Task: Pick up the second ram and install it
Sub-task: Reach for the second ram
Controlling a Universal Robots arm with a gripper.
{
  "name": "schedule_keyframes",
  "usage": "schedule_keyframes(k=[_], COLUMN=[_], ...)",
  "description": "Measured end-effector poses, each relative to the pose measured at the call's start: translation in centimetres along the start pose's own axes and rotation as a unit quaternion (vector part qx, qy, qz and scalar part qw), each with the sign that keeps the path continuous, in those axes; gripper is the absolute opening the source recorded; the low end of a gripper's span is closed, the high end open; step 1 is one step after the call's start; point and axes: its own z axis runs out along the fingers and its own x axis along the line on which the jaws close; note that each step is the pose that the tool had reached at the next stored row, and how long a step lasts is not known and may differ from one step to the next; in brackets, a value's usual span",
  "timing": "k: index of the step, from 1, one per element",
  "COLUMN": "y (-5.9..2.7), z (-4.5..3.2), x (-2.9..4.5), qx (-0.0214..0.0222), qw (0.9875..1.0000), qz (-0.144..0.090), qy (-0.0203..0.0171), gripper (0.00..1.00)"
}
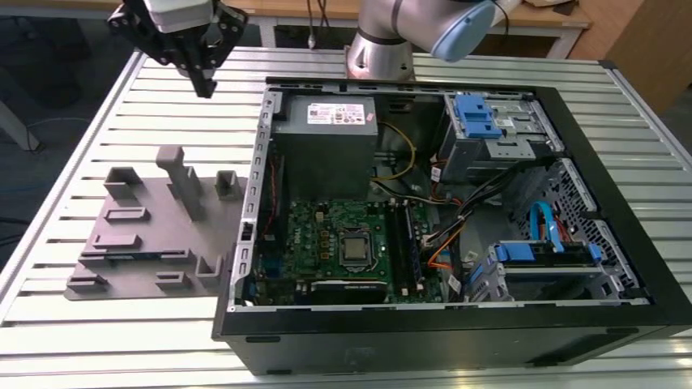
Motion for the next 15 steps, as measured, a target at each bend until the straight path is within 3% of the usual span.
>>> schedule_keyframes(k=[15], y=[-0.29], z=[0.10], x=[3.63], qx=[0.0000], qw=[1.0000], qz=[0.000], qy=[0.0000], gripper=[0.07])
